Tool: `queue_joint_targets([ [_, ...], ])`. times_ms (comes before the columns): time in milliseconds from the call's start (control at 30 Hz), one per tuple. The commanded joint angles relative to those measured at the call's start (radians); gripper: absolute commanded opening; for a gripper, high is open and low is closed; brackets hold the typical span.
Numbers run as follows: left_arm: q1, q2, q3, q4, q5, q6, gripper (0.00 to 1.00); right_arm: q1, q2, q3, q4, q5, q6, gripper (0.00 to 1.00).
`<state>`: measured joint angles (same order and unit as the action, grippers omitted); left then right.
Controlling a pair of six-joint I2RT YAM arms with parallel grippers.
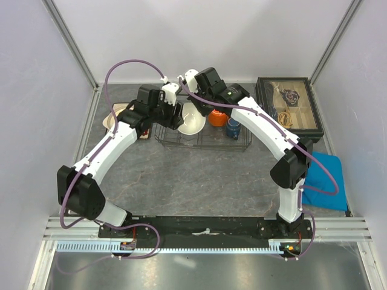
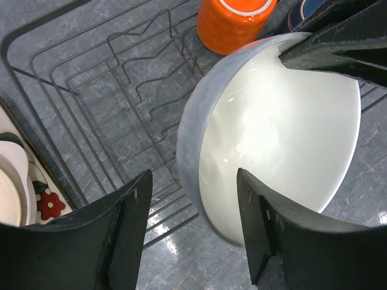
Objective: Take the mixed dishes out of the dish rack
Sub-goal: Place the bowl at the center of the board.
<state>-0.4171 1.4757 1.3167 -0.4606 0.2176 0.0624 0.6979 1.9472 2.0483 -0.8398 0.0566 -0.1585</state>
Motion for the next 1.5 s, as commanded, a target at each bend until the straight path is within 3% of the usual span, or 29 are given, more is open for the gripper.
queue_joint_targets([
  [0,-0.015,0.02,0.049,0.036,-0.023,-0.004,0.6,0.015,-0.068,0.03,0.047,-0.041,0.014,0.0],
  [167,-0.017,0.023,0.05,0.036,-0.024,0.001,0.41,0.02,-0.079,0.015,0.047,-0.084,0.023,0.0],
  [200,-0.017,0.024,0.05,0.034,-0.024,0.002,0.3,0.022,-0.08,0.009,0.047,-0.089,0.024,0.0],
  [267,-0.018,0.021,0.047,0.034,-0.029,0.005,0.19,0.026,-0.088,0.003,0.048,-0.084,0.02,0.0],
  [333,-0.017,0.015,0.042,0.034,-0.04,0.01,0.02,0.028,-0.093,-0.008,0.05,-0.078,0.014,0.0],
  [367,-0.017,0.012,0.039,0.033,-0.043,0.008,0.02,0.028,-0.097,-0.014,0.053,-0.069,0.013,0.01],
  [467,-0.015,-0.005,0.03,0.036,-0.061,0.011,0.02,0.026,-0.105,-0.034,0.057,-0.063,0.007,0.2],
  [500,-0.015,-0.009,0.024,0.036,-0.067,0.016,0.02,0.028,-0.106,-0.043,0.059,-0.058,0.005,0.33],
  [600,-0.011,-0.031,0.01,0.036,-0.101,0.034,0.02,0.026,-0.117,-0.069,0.067,-0.023,-0.001,0.57],
  [800,0.079,-0.077,0.004,0.001,-0.074,0.04,0.02,0.028,-0.157,-0.123,0.082,-0.012,-0.012,0.81],
  [1000,0.286,-0.126,0.021,-0.088,0.093,0.051,0.01,0.028,-0.211,-0.178,0.102,-0.009,-0.021,0.84],
  [1133,0.481,-0.143,0.023,-0.165,0.202,0.088,0.01,0.026,-0.235,-0.215,0.105,-0.004,-0.029,0.85],
  [1467,0.826,-0.187,-0.157,-0.257,0.371,0.255,0.01,0.025,-0.275,-0.307,0.123,-0.008,-0.042,0.85],
])
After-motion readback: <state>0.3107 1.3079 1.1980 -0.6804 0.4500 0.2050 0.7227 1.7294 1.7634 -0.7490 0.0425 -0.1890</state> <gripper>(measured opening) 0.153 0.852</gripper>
